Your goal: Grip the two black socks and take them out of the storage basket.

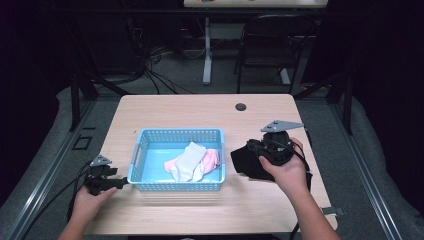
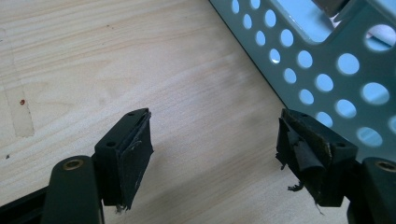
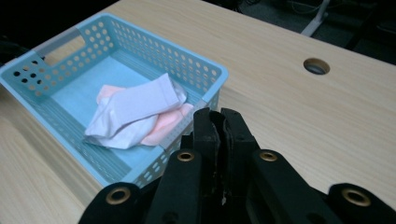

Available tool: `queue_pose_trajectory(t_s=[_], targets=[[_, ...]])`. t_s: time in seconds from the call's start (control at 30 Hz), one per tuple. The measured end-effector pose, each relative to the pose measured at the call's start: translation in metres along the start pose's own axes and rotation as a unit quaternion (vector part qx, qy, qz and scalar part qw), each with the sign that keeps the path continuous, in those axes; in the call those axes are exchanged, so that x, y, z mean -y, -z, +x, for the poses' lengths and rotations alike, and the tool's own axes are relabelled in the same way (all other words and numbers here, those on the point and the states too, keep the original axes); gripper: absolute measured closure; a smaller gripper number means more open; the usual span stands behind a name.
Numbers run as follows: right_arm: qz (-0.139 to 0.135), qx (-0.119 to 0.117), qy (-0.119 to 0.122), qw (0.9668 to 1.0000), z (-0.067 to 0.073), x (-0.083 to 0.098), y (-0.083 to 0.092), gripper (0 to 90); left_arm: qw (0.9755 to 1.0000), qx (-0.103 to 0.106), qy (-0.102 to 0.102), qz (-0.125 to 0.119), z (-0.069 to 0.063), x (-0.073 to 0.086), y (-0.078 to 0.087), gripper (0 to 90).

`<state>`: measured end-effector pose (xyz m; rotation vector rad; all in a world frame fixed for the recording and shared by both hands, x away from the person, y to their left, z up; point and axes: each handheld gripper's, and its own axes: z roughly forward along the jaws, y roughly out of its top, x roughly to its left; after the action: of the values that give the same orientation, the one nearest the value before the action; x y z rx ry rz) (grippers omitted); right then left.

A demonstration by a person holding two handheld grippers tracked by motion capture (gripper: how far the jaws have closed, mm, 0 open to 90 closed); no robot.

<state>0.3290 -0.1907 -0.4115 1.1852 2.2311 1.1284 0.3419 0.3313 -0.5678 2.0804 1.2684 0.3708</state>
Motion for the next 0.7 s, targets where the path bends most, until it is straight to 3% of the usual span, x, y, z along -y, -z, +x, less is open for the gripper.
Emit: queue_pose_trajectory(t_s=[0.3,0.7], targets=[[0.030,0.037,-0.024,0.9986,-0.024,0.030,-0.023,85.7,1.0000,0.000,0.000,0.001,0.000,0.000,0.000,26.5],[0.043,0.065,-0.081,0.9937,-0.060,0.060,-0.029,85.5,1.0000,-0.001,0.000,0.002,0.000,0.000,0.000,26.5]])
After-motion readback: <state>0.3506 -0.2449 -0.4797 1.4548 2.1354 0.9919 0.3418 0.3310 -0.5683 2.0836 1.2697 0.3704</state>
